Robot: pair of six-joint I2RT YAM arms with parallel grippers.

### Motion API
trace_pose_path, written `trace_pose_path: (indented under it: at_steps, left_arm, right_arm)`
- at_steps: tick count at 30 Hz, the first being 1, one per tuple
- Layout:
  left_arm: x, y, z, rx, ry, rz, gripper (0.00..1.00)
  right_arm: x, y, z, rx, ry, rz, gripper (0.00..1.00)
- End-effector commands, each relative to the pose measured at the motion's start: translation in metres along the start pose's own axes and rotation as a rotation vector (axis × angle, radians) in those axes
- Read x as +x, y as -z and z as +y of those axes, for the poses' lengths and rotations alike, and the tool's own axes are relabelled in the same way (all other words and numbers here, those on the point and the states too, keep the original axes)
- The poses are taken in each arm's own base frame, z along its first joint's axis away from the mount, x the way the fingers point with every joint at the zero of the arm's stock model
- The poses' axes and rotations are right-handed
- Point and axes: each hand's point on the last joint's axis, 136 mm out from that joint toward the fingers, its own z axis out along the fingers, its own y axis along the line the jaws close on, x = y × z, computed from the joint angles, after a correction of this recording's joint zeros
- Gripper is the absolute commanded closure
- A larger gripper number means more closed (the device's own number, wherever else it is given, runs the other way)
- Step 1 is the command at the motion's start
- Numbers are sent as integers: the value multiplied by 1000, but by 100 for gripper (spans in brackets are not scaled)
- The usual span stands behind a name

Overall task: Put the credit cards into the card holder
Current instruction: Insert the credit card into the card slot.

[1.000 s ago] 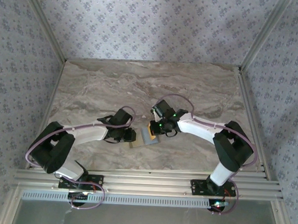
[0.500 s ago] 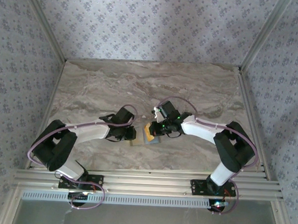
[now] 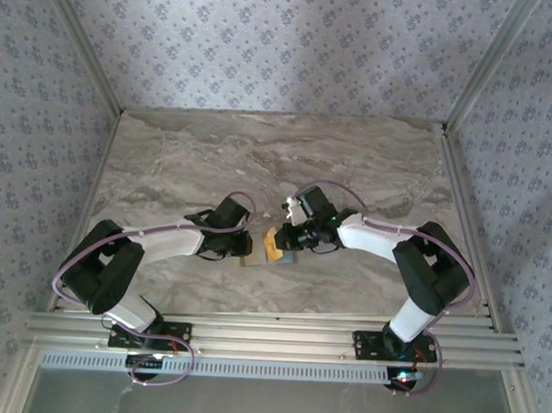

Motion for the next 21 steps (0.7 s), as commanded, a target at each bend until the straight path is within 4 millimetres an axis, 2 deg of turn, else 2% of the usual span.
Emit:
trace_pose_path:
  at_steps: [1,4,21]
  left_arm:
    - [30,-13,36,-134,-7,89,81]
    - [30,-14,36,-135,-6,91,81]
    - [30,-15,35,-127,-6,89,81]
  right_arm:
    - [9,-6,-5,-34,-57,30,100]
    - [12,-7,-11,-32,-83,34,100]
    - [20,-14,-12,-94,-133,47,100]
